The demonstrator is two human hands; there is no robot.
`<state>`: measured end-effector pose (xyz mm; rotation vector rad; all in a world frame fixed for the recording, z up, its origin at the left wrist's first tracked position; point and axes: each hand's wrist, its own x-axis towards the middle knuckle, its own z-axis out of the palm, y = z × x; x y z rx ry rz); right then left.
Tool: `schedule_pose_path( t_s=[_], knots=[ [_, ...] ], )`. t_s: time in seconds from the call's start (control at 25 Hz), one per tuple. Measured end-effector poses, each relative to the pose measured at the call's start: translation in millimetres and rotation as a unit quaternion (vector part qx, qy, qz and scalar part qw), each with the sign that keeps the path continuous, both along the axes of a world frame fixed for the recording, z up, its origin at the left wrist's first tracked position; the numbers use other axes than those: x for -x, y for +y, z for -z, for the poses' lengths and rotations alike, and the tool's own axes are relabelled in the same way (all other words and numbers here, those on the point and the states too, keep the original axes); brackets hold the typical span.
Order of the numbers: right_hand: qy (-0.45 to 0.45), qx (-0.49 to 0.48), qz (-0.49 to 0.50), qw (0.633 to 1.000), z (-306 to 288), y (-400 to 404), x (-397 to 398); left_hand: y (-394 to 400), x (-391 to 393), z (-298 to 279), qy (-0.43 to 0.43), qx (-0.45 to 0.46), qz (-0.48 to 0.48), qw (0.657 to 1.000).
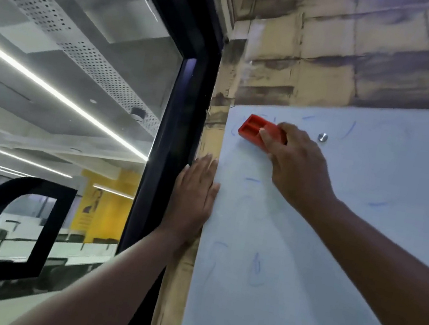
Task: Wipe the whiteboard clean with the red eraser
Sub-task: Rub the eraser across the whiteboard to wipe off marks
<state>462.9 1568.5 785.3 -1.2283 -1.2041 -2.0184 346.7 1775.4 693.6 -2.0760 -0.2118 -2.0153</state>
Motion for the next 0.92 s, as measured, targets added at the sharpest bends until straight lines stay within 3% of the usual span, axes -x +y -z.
schedule_pose_path(
  t_s=[0.2, 0.32, 0.48, 0.68, 0.84, 0.92],
  knots=[
    [0.0, -0.043, 0.023, 0.999, 24.5, 27.0, 0.3, 8.6, -18.8, 6.4, -0.069, -0.036, 0.022, 0.997],
    [-0.02, -0.007, 0.04, 0.999, 38.1, 46.5, 18.2, 10.4, -21.0, 6.8, -0.086, -0.05, 0.022, 0.995],
    [-0.057, -0.014, 0.096, 0.994, 11.4, 53.6, 29.5, 10.3, -22.8, 11.9, -0.099, -0.058, 0.022, 0.993],
    [0.032, -0.118, 0.11, 0.986, -46.9, 25.3, 17.4, 12.4, -24.7, 10.8, -0.103, -0.063, 0.034, 0.992],
    [0.136, -0.17, 0.093, 0.972, -44.1, 22.0, 16.4, 11.9, -24.4, 14.0, -0.095, -0.059, 0.037, 0.993],
    [0.122, -0.157, 0.074, 0.977, -32.6, 33.7, 26.9, 12.6, -24.4, 13.0, -0.099, -0.059, 0.036, 0.993]
  ],
)
